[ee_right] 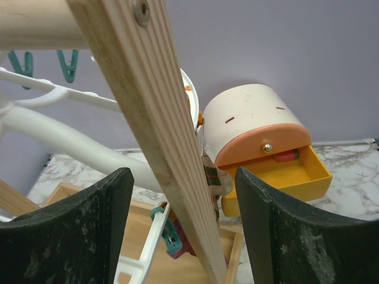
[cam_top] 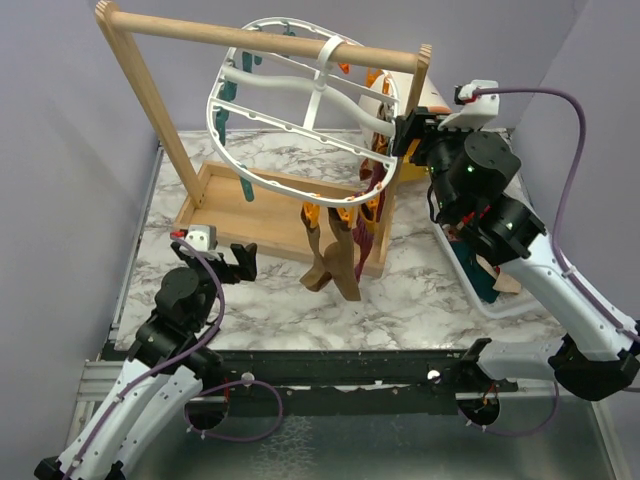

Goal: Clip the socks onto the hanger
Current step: Rotate the hanger at the clothesline.

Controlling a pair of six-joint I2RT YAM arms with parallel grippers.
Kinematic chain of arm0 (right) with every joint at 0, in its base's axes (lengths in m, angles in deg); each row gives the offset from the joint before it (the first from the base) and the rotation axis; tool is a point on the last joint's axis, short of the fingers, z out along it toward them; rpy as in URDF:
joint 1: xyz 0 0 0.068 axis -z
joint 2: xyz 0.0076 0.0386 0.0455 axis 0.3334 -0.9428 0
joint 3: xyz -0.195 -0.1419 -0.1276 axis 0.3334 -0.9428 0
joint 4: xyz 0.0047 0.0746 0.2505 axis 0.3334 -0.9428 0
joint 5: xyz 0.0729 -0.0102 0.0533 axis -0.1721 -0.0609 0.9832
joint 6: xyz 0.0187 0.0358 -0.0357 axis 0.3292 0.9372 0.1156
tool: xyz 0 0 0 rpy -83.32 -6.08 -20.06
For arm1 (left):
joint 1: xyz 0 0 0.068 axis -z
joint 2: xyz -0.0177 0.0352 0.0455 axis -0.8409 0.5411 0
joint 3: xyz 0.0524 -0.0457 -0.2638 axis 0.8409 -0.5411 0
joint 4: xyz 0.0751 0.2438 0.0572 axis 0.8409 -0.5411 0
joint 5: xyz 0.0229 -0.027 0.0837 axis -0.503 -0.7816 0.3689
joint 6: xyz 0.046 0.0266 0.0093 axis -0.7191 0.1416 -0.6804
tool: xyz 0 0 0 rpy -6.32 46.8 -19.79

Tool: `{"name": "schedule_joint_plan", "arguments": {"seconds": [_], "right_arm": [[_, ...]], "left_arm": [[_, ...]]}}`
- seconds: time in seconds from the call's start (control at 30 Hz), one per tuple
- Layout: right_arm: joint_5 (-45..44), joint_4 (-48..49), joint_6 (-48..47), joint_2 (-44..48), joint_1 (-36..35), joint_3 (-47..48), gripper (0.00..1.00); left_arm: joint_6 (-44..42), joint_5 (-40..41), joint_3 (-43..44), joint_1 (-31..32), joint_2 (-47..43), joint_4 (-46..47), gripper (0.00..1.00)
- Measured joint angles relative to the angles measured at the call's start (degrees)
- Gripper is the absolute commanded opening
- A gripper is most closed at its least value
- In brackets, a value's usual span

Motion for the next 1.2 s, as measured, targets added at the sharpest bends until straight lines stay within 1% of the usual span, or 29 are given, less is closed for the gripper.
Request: {"name": "schedule_joint_plan", "arguments": {"seconds": [0.13,0.23,0.37,0.57,0.77,0.93,1.2], "right_arm": [[3.74,-0.11,1.90,-2.91,3.34,-0.26,0.70],[5.42,0.20,2.34,-3.28,4.70,-1.18,0.62],[8.98,1.57,2.54,-3.96,7.78,-1.38,0.54],[15.10,4.09,2.36,-6.16,11.72,-1.73,0.37],[18.88,6.84,0.07,-7.10,14.27,-2.23,0.20],[22.38,7.54,-2.03,-7.19,15.37,-2.47,0.13],[27.36,9.77,-5.84,-7.87,18.16,-3.26,0.10]], "left_arm": [[0.04,1.84,0.00,0.00,-2.54,-0.09,0.99],[0.17,2.95,0.00,0.00,-3.23,-0.13,0.99],[0.20,3.56,0.00,0.00,-3.19,-0.15,0.99],[0.20,3.78,0.00,0.00,-3.10,-0.17,0.99],[0.22,3.76,0.00,0.00,-2.93,-0.15,0.99],[0.22,3.74,0.00,0.00,-2.82,-0.15,0.99],[0.22,3.72,0.00,0.00,-2.82,-0.15,0.99]]}}
